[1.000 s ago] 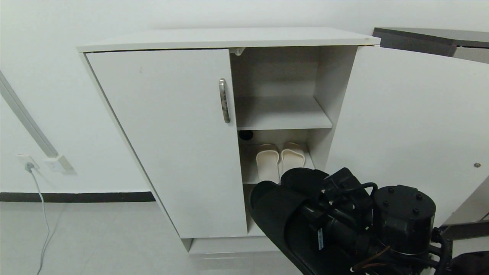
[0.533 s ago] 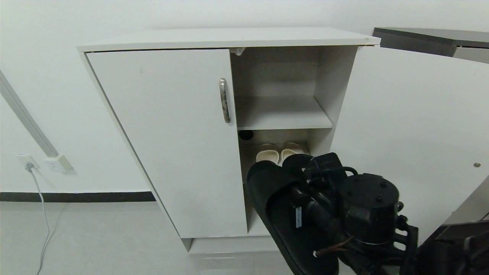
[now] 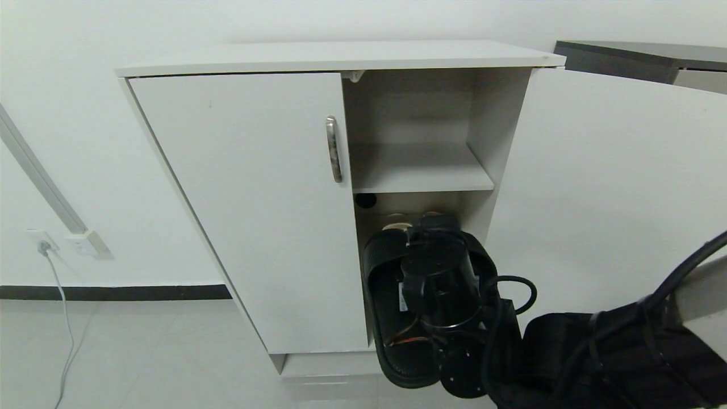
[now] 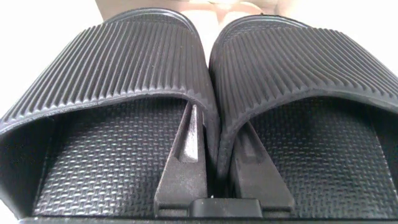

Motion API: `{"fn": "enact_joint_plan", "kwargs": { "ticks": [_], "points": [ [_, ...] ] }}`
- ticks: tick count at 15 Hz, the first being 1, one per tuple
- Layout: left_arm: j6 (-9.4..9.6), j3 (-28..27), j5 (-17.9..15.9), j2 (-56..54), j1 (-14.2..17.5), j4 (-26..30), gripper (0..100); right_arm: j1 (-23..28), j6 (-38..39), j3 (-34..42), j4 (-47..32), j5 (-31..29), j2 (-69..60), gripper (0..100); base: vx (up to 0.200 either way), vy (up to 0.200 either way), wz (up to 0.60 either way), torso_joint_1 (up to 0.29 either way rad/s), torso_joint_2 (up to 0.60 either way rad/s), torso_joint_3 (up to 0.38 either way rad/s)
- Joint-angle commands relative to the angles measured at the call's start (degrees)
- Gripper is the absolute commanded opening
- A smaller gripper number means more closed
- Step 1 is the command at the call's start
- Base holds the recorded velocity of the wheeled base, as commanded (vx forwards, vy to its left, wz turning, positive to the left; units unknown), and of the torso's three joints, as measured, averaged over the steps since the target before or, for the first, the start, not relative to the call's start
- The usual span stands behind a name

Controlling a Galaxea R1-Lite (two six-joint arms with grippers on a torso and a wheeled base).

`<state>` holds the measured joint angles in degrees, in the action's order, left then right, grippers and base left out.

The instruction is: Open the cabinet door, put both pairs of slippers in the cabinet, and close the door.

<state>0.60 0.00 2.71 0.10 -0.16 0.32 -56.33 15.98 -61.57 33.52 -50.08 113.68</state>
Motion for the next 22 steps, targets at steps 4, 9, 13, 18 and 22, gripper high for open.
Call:
{"fn": "enact_joint_plan", "kwargs": {
  "ticks": [4,9,13,18,22],
  "points": [
    [-0.16,0.0,0.0,0.0,0.0,0.0,0,3.8,-3.9,-8.2,-3.1,-0.2,-2.0,0,0.000,0.000,0.00,0.000,0.00,0.000],
    [-0.16,0.0,0.0,0.0,0.0,0.0,0,6.1,-8.2,-10.5,-2.9,1.3,-1.6,0,0.000,0.000,0.00,0.000,0.00,0.000],
    [-0.33,0.0,0.1,0.0,0.0,-0.1,0,6.4,-8.2,-11.2,-3.0,2.0,-1.4,0,0.000,0.000,0.00,0.000,0.00,0.000],
    [-0.51,0.0,0.0,0.0,0.0,0.0,0,6.4,-9.5,-13.1,-3.0,2.1,-1.4,0,0.200,0.000,0.00,0.003,0.00,0.003],
    [-0.51,0.0,0.0,0.0,0.0,-0.1,0,6.4,-10.4,-13.7,-3.0,2.1,-1.3,0,0.200,0.000,0.00,0.002,0.00,0.000]
  ]
}}
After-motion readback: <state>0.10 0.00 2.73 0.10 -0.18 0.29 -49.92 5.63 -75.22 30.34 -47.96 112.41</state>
